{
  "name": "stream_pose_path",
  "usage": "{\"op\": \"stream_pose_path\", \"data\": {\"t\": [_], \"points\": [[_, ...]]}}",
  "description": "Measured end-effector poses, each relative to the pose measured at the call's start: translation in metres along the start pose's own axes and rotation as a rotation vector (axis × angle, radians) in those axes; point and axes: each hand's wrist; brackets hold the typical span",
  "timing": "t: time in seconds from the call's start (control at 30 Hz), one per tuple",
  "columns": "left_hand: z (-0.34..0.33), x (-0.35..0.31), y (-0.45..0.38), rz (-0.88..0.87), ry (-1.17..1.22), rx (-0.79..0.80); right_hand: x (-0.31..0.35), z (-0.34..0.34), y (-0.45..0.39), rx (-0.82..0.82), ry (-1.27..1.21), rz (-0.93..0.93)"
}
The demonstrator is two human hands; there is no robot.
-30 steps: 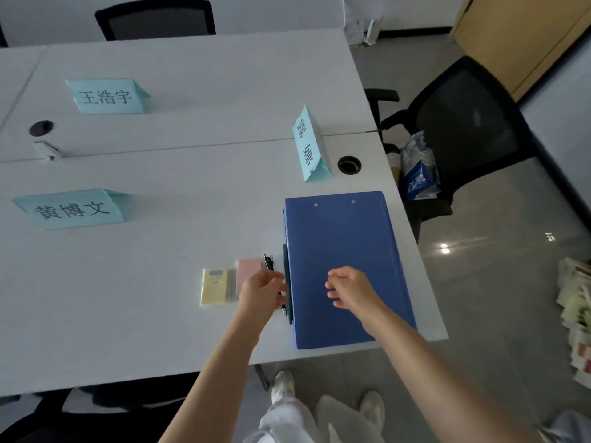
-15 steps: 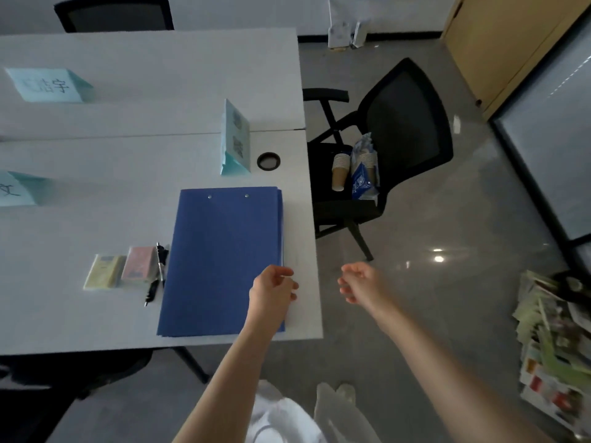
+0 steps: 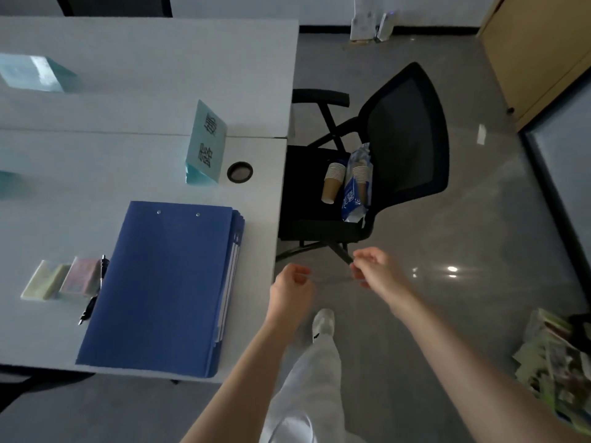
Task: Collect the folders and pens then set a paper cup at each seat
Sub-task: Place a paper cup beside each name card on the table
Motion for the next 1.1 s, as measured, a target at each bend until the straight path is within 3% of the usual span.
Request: {"op": "stream_pose_path", "data": {"t": [0.63, 0.93, 1.1], "points": [[-0.085, -0.147, -0.269, 0.087, -0.044, -0.075, 0.139, 0.059, -0.322, 0.3, 0.275, 0.054], [-0.151, -0.105, -0.426, 0.154, -0.201, -0.107, 0.128, -0.005, -0.499, 0.328, 0.589, 0.186], [-0.173, -0.071, -0.483, 0.166, -0.346, -0.01, 0.115, -0.022, -0.562, 0.426, 0.839, 0.199]]}}
Point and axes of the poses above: each hand's wrist, its own y-axis away from the middle knuckle, its own z-axis out of the back of the hand, x = y × z
